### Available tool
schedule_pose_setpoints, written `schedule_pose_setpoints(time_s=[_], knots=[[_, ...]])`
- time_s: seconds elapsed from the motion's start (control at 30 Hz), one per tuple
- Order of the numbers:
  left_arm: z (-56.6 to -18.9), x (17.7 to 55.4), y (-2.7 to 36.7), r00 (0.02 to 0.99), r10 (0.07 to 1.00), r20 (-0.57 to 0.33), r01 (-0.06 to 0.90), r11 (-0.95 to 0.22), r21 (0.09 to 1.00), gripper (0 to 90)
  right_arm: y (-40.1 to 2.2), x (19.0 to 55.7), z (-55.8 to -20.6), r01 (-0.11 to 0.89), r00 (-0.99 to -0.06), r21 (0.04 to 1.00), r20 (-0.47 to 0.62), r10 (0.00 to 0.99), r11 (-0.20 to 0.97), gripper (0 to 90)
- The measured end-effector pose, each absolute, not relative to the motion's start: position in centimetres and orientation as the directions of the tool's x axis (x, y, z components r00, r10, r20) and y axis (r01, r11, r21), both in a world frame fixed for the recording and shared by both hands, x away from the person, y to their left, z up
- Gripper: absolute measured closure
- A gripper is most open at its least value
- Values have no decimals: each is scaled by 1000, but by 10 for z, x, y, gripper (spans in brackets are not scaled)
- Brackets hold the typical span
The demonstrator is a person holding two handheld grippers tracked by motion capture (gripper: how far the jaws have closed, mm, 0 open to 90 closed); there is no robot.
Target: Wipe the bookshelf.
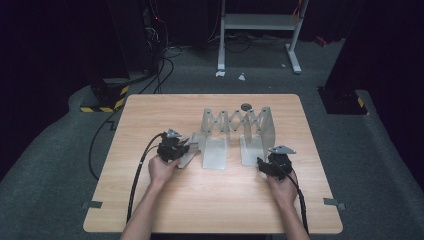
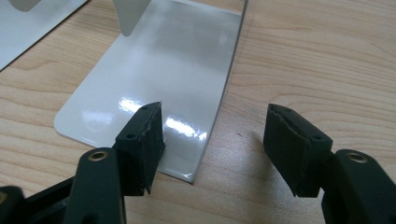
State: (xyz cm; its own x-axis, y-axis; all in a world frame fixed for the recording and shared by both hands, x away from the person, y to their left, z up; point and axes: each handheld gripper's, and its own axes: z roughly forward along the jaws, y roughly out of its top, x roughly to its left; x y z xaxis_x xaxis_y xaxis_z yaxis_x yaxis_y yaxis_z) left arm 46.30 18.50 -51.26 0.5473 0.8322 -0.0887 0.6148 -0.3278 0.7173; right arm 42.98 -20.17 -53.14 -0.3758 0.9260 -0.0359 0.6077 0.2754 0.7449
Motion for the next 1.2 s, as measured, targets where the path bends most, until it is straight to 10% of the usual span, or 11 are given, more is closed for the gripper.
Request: schedule_pose_setpoints(time_s=[1.2], knots=[[-459,448,165,628,770,-115,490,-277,826,837,-202,429,-531,609,-382,745,-23,924,270,413]])
